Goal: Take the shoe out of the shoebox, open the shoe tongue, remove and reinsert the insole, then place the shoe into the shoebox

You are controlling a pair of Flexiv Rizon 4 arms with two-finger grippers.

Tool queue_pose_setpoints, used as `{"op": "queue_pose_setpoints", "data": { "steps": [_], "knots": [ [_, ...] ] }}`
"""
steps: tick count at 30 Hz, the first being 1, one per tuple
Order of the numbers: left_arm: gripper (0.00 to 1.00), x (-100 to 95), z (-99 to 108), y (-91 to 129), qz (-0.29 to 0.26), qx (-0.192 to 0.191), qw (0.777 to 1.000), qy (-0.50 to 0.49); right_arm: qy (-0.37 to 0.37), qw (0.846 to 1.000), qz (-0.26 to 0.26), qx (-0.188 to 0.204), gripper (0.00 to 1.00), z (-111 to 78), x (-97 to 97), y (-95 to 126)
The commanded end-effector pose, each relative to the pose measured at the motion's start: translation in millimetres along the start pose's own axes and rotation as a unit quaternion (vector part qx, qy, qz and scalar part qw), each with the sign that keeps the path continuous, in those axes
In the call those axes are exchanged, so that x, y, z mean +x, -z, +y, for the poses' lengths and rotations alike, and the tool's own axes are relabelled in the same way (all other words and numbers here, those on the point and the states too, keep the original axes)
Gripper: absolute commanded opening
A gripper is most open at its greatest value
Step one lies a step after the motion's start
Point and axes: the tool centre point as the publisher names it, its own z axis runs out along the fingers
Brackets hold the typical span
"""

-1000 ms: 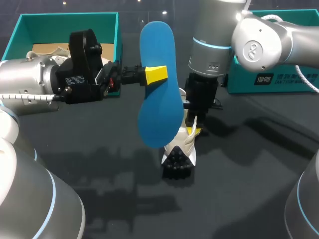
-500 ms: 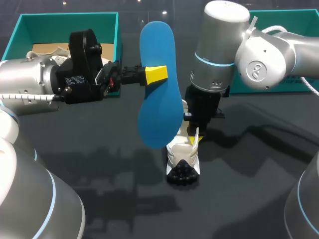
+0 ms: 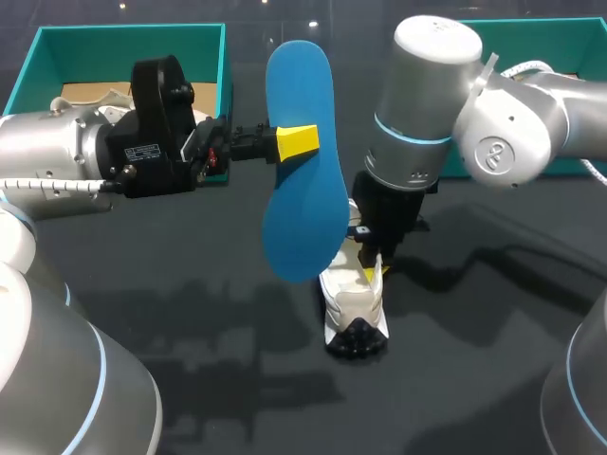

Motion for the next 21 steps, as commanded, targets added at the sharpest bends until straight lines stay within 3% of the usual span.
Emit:
{"op": "queue_pose_setpoints", "data": {
  "steps": [1, 15, 16, 18, 19, 21],
  "knots": [
    [0.0, 4.0, -1, -5, -0.004, 0.002, 1.0, 0.0, 0.001, 1.0, 0.01, -0.004, 0.0, -2.7, -3.6, -9],
    [0.0, 4.0, -1, -5, -0.004, 0.002, 1.0, 0.0, 0.008, 1.0, 0.028, 0.002, 0.0, -3.2, -5.0, -25],
    [0.0, 4.0, -1, -5, -0.004, 0.002, 1.0, 0.0, 0.008, 1.0, 0.029, 0.002, 0.11, -3.1, -4.9, -25],
    [0.0, 4.0, -1, -5, -0.004, 0.002, 1.0, 0.0, 0.01, 0.999, 0.031, -0.001, 0.48, -4.1, -4.5, -23],
    [0.0, 4.0, -1, -5, -0.004, 0.002, 1.0, 0.0, 0.008, 0.999, 0.032, -0.002, 1.0, -5.2, -4.4, -20],
    [0.0, 4.0, -1, -5, -0.004, 0.002, 1.0, 0.0, 0.006, 0.999, 0.033, -0.003, 1.0, -8.5, -5.0, -13]
  ]
}}
